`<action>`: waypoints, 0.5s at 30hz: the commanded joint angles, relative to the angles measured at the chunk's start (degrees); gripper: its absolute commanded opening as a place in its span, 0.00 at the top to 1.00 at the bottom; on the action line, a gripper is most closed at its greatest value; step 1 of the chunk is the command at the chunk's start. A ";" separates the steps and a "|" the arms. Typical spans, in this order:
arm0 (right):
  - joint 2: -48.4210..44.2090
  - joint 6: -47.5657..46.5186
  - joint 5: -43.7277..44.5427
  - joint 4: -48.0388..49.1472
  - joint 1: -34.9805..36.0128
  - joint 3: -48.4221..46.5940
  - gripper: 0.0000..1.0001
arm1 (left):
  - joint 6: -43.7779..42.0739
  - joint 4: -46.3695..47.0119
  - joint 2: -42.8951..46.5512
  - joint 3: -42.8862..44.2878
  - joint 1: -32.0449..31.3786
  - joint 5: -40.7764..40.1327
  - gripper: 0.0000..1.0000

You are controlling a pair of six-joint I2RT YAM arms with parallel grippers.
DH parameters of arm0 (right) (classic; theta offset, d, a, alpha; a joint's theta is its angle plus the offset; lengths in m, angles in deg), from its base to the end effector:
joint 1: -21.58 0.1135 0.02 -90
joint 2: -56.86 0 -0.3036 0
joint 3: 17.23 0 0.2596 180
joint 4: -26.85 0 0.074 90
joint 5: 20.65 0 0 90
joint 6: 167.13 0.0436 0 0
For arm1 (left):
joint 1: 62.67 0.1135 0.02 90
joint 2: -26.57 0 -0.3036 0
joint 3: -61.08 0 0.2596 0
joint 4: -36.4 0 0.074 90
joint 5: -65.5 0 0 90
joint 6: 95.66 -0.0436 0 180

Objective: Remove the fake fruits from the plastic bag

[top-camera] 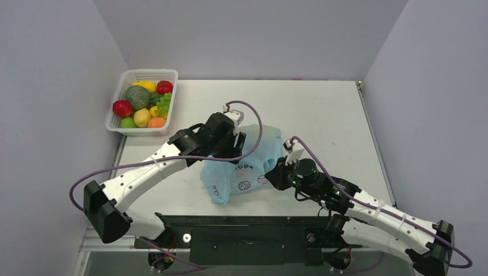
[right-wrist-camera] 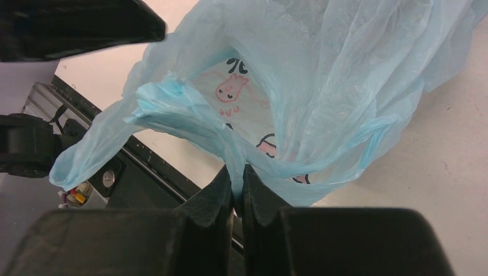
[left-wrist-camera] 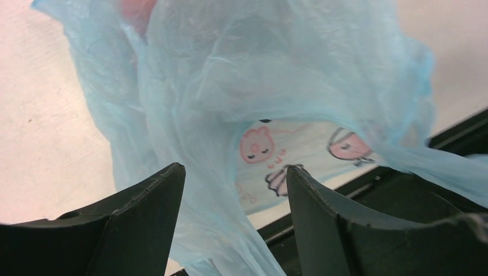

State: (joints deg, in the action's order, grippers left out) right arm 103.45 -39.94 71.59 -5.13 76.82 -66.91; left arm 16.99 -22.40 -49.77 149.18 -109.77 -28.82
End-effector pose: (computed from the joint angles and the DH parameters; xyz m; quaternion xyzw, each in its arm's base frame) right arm 0.1003 0.1416 0.2912 -0.1252 0.8519 0.3553 0.3639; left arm 0.1947 -0.2047 0.3754 0.1834 0.9117 -0.1805 0.3203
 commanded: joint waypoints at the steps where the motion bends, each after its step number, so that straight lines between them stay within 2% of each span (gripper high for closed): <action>1: -2.49 1.08 1.82 0.59 0.56 -0.40 0.94 | -0.48 5.48 -2.36 -2.82 -1.64 -11.00 0.37; 6: -3.14 0.89 2.07 0.74 0.69 0.39 0.94 | 1.34 9.78 -6.32 -7.34 -2.38 -11.49 0.36; 11: -3.60 1.54 1.59 1.63 0.74 2.10 0.94 | 2.71 13.04 -8.86 -9.27 -2.46 -10.39 0.36; 15: -4.26 2.34 0.97 2.67 0.75 3.44 0.94 | 2.94 13.32 -11.57 -9.79 -2.41 -12.57 0.35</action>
State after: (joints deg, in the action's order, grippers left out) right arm 100.71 -38.83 72.13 -5.02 77.17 -64.37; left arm 18.85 -13.22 -59.67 139.33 -112.04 -38.54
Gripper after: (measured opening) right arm 0.055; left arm 0.645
